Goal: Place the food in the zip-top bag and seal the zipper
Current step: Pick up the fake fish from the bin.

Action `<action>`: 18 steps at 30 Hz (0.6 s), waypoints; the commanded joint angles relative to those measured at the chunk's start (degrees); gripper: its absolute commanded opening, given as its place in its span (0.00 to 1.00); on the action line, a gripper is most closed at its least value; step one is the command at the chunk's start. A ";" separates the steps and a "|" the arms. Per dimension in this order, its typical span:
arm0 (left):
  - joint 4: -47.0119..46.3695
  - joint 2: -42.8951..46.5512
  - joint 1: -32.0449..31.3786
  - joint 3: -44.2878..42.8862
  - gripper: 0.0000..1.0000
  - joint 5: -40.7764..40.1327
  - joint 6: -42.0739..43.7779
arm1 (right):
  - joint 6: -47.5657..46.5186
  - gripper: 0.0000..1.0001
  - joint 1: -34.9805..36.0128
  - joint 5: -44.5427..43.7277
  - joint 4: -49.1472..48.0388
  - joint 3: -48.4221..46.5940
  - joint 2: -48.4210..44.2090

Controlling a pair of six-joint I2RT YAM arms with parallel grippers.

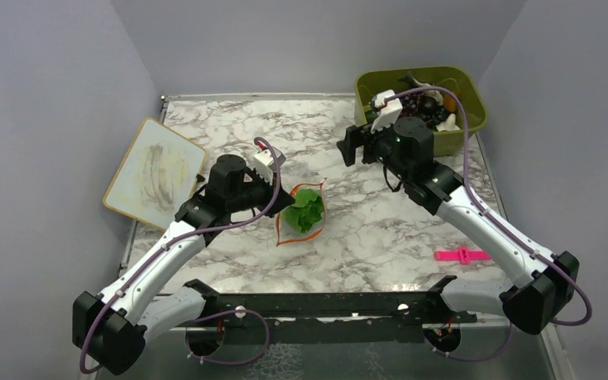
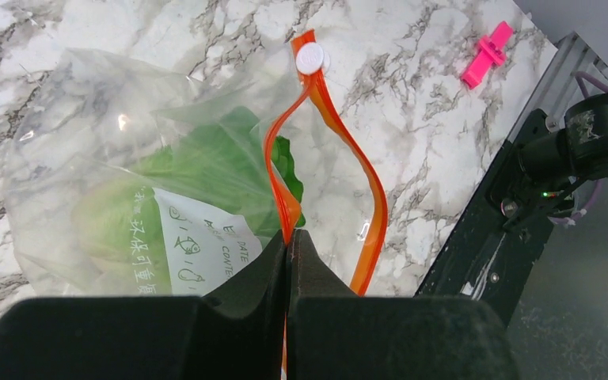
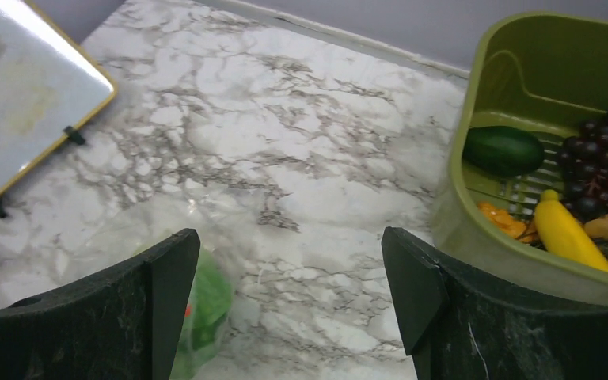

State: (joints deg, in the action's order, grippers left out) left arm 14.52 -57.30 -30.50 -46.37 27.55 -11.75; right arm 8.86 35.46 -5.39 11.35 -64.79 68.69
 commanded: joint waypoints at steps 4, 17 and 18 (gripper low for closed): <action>-2.13 3.41 0.09 0.82 0.00 -1.70 1.84 | -16.83 0.74 -3.36 -11.74 -0.22 -6.35 8.42; -2.00 5.77 0.04 0.82 0.00 -3.00 1.98 | -28.15 0.68 -22.60 -5.79 -2.09 -25.72 32.53; -1.87 5.86 0.04 0.76 0.00 -2.90 1.99 | -28.96 0.68 -23.26 -6.34 -1.78 -27.61 34.72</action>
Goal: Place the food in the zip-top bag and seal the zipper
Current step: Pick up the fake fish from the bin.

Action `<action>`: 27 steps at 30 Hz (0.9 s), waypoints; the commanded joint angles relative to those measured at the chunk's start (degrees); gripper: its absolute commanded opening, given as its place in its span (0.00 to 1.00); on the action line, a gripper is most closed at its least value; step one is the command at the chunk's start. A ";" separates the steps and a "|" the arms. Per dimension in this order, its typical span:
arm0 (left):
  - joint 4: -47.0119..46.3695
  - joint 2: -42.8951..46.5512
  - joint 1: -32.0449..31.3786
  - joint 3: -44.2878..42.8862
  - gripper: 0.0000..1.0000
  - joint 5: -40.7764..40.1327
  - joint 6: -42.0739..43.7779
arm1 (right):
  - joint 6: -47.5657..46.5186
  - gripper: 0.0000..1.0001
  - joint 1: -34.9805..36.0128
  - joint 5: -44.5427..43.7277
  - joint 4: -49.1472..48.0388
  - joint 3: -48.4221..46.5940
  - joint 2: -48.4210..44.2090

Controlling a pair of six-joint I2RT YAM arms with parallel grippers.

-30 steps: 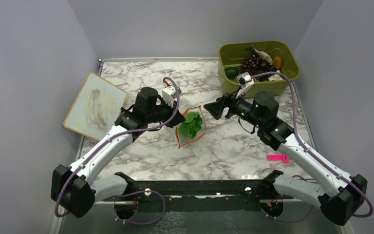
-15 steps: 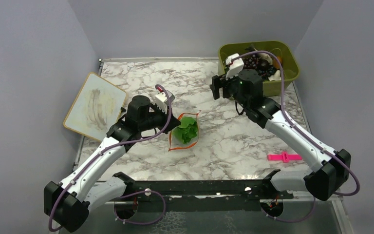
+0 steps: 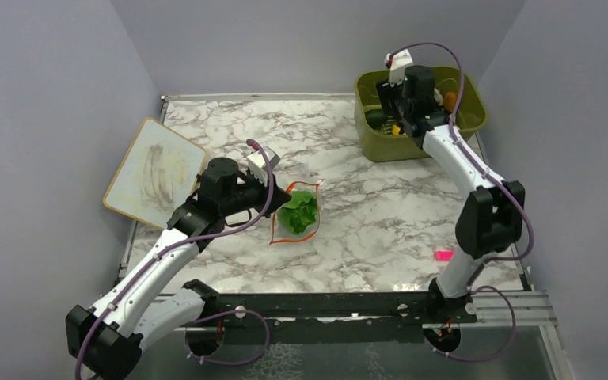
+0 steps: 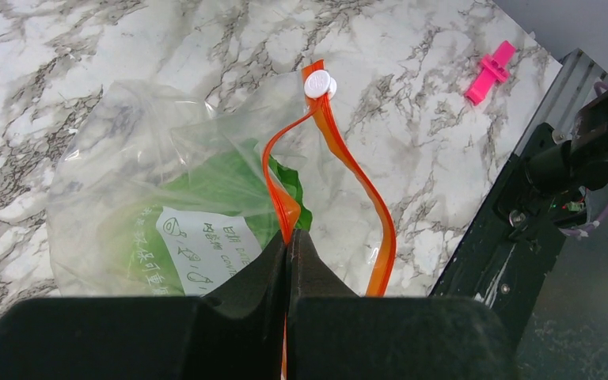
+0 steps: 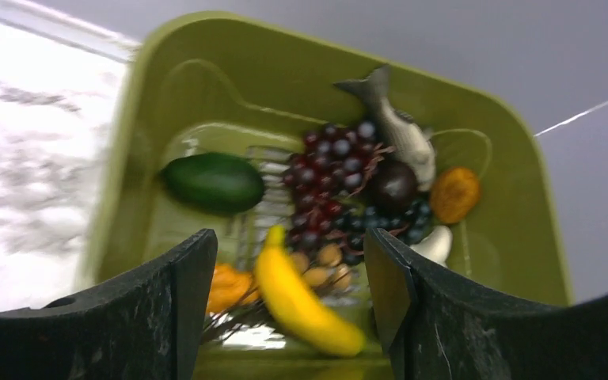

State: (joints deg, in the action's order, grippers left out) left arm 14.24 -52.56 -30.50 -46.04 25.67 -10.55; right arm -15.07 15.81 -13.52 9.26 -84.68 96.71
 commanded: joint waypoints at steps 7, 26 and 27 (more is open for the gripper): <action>-1.57 2.35 0.07 0.56 0.00 -1.55 0.79 | -15.24 0.67 -7.42 1.65 -6.01 -14.13 19.07; -0.65 4.01 0.16 0.38 0.00 -5.31 2.02 | -23.32 0.66 -12.50 3.89 -6.40 -38.43 41.63; -0.74 4.09 0.17 0.46 0.00 -5.28 1.98 | -23.50 0.66 -12.67 3.92 -6.92 -38.64 42.11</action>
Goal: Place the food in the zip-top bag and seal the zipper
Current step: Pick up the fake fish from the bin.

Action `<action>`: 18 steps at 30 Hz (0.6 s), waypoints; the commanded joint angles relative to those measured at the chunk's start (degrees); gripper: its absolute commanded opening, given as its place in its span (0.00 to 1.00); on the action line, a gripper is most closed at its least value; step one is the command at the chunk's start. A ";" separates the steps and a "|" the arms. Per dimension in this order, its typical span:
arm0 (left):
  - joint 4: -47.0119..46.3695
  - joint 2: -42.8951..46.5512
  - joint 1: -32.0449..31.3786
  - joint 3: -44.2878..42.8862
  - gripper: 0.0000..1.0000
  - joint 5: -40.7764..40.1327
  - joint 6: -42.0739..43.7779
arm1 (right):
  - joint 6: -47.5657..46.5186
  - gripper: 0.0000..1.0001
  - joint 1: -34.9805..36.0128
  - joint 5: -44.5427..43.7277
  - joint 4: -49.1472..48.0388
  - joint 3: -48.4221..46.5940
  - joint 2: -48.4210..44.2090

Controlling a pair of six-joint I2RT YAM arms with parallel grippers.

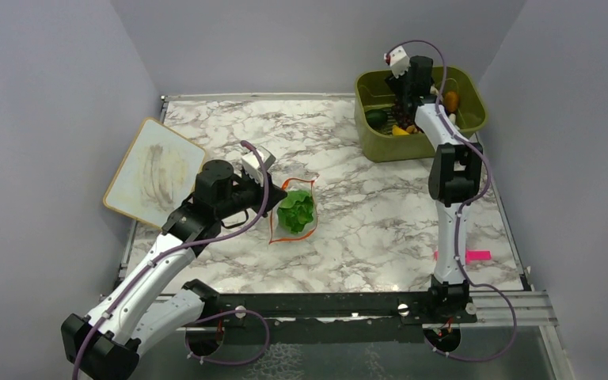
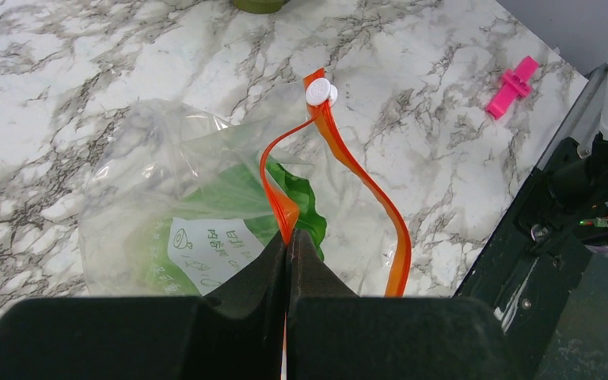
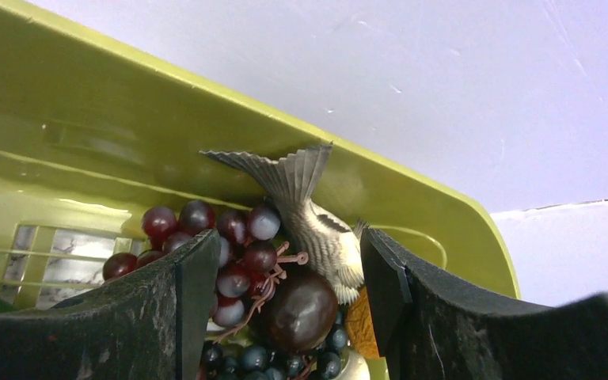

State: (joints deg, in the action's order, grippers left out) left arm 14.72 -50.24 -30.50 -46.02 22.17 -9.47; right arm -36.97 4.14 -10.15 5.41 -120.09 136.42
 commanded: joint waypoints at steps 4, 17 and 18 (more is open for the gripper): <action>-1.77 1.62 0.10 0.58 0.00 -0.95 0.58 | -3.07 0.65 -1.52 1.82 -5.02 -3.18 3.58; -2.05 1.87 0.11 0.75 0.00 -1.35 0.69 | -5.05 0.62 -2.46 5.49 -10.01 -3.16 7.36; -2.03 1.84 0.11 0.72 0.00 -1.36 0.69 | -5.31 0.57 -2.47 5.65 -10.17 -3.09 7.44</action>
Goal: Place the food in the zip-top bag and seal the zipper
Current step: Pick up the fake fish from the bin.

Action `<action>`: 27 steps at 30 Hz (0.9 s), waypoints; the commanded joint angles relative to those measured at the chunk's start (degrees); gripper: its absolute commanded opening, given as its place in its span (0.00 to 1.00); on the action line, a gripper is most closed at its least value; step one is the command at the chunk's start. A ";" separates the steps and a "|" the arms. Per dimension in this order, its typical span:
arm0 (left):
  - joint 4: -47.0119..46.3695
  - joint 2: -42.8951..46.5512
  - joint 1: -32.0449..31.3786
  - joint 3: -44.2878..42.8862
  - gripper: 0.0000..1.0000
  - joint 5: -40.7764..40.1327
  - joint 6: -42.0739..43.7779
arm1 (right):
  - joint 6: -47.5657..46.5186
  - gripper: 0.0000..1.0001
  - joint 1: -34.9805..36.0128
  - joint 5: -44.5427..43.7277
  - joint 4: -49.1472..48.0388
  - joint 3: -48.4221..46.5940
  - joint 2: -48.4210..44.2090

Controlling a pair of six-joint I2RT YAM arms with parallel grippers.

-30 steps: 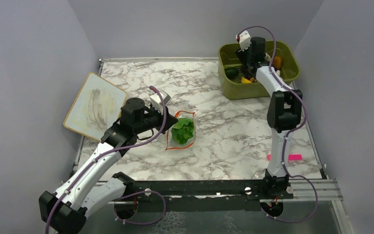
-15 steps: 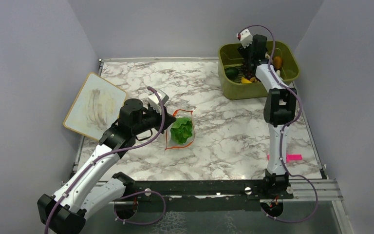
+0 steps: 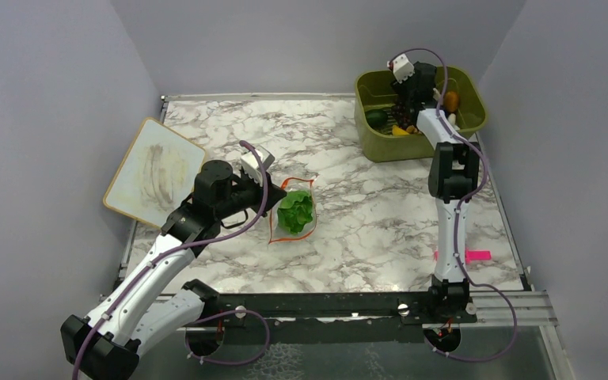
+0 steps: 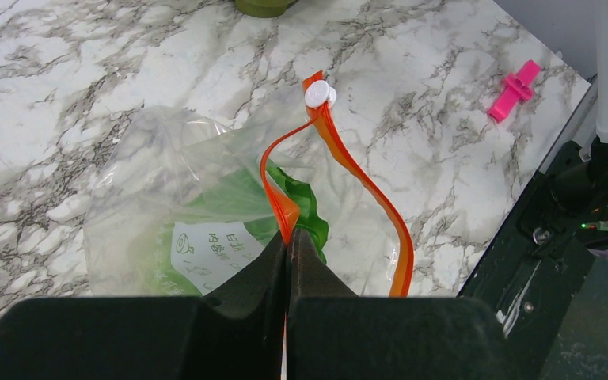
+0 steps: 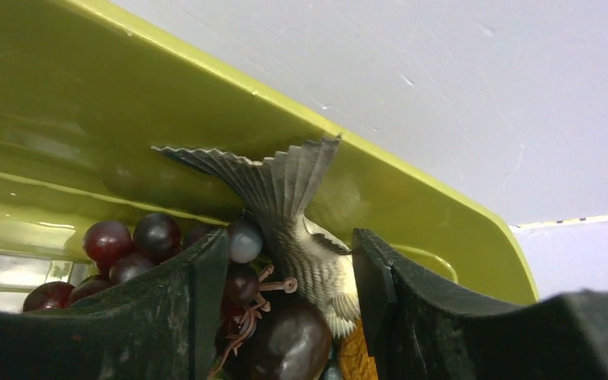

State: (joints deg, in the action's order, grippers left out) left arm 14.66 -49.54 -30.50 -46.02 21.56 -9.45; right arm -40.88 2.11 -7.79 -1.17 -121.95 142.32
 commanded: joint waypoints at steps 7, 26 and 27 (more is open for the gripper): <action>-2.00 1.11 0.13 0.84 0.00 -0.57 0.56 | -1.26 0.21 -0.42 2.82 -4.52 1.53 -1.05; -1.94 2.09 0.16 0.88 0.00 -1.87 0.40 | 4.28 0.01 -0.35 1.57 -1.61 16.94 -23.08; -1.94 2.22 0.17 0.88 0.00 -1.95 0.40 | 5.25 0.01 -0.35 2.36 -1.38 18.29 -24.73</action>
State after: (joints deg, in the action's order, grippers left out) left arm 14.63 -48.82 -30.50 -45.82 20.88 -9.45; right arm -39.79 1.91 -6.68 -3.44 -107.04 124.79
